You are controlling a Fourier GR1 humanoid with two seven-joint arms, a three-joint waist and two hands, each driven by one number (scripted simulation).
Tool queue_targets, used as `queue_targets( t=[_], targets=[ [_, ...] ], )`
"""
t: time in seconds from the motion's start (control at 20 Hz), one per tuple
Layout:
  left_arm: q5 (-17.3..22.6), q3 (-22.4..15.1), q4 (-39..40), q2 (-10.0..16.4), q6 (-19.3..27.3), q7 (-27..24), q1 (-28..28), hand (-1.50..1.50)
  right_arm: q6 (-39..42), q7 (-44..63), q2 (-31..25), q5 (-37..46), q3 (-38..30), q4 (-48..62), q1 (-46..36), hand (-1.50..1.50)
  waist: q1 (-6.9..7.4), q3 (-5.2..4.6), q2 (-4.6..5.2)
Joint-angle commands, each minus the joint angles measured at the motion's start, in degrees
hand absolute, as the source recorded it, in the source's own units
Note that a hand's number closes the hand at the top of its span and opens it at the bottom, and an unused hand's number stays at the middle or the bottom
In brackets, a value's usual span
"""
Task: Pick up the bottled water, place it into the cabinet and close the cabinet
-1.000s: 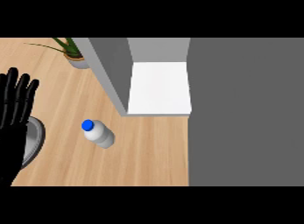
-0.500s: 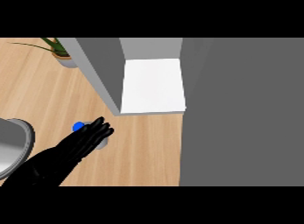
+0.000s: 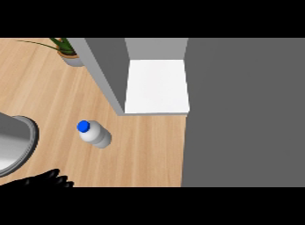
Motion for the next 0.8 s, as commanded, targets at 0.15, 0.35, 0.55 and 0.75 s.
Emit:
queue_targets(
  t=[0.15, 0.35, 0.55, 0.75],
  targets=[
    [17.5, 10.5, -3.0, 11.7, -4.6, 2.0, 5.9, -1.5, 0.1, 7.0, -1.8, -7.5, -3.8, -11.2, 4.5, -1.5, 0.63, 0.02, 0.02],
    [23.1, 16.5, -2.6, 15.2, -5.6, 2.3, 7.0, -1.5, 2.9, 5.2, -2.1, -11.1, -6.5, -12.4, 8.5, -1.5, 0.35, 0.03, -0.14],
    [25.8, 20.0, -3.2, 15.3, -7.7, 3.5, 11.9, -1.5, 3.7, 4.2, -0.7, -9.9, -5.7, -11.4, 9.7, -1.5, 0.84, 0.03, -0.17],
    [27.6, 21.4, -0.1, 15.6, -9.7, 4.6, 12.1, -1.5, 3.1, 6.7, -1.9, -11.9, -7.6, -12.6, 7.5, -1.5, 0.57, -0.01, -0.02]
  ],
)
